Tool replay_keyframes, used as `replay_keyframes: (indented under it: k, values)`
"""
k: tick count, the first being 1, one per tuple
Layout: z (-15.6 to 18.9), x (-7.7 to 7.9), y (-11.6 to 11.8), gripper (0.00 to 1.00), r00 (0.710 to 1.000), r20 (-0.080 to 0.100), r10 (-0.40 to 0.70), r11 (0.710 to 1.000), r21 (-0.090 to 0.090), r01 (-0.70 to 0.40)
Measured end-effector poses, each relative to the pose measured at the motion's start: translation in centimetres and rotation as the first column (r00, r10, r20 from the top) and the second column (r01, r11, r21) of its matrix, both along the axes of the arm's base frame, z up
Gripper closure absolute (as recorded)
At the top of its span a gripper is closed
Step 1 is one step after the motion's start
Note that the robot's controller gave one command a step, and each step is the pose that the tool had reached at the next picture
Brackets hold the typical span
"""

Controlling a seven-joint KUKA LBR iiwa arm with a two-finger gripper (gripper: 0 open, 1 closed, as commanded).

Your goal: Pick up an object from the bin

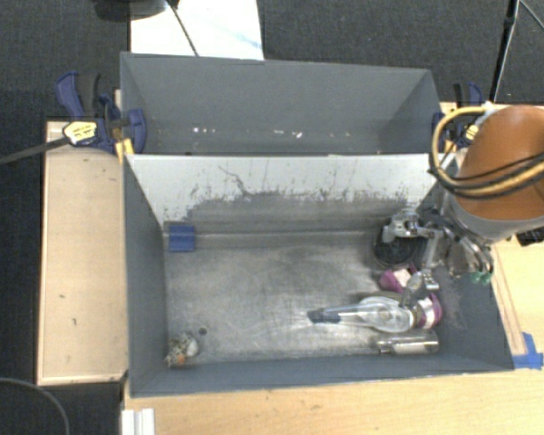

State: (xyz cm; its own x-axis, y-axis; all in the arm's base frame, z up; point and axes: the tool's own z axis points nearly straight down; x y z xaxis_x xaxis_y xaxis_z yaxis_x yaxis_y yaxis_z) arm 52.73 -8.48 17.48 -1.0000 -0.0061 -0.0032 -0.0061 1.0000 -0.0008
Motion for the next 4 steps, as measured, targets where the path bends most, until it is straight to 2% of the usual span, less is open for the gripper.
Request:
replay_keyframes:
  k: [1,2,3,4]
  values:
    - [-9.8,-0.3,-2.6,0.0,1.0,-0.001,-0.019,1.0,0.002,0.019]
    - [-9.3,3.6,-3.5,0.0,0.998,-0.022,0.052,0.999,0.013,-0.052]
    - [-10.5,-3.3,5.6,0.0,0.981,-0.004,0.195,0.981,0.005,-0.195]
    - [-10.3,-3.1,5.1,1.0,0.981,-0.003,0.192,0.981,0.001,-0.192]
